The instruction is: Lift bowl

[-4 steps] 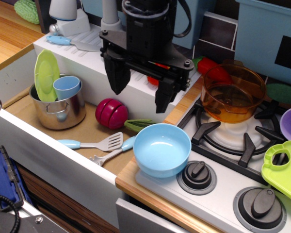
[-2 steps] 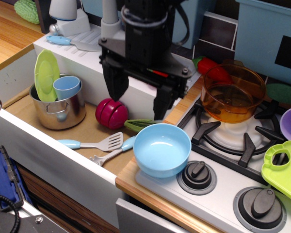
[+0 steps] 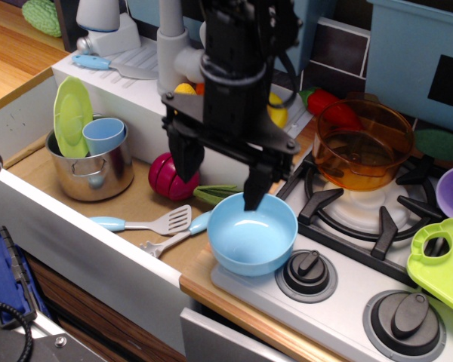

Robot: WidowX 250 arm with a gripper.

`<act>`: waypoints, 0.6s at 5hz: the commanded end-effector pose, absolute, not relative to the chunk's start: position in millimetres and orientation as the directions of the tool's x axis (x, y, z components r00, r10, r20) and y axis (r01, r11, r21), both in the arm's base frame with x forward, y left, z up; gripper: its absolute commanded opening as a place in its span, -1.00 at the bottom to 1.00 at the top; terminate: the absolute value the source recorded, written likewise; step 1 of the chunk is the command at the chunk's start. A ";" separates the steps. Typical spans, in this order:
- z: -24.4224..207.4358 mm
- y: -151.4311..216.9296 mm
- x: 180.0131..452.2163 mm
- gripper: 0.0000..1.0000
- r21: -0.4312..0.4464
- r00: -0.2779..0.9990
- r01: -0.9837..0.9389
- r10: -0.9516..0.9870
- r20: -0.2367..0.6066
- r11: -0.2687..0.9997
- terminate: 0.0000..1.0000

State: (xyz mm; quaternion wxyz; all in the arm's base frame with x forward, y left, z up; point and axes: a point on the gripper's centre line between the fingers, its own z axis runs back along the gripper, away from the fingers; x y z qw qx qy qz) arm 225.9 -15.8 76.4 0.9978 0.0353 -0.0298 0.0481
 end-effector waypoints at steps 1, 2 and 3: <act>62.7 -9.6 230.8 1.00 0.040 0.988 -0.116 0.110 0.111 0.992 -1.00; 48.4 -9.8 229.9 1.00 0.043 0.985 -0.121 0.114 0.129 0.992 -1.00; 36.9 -8.7 229.6 1.00 0.031 0.979 -0.138 0.132 0.153 0.990 -1.00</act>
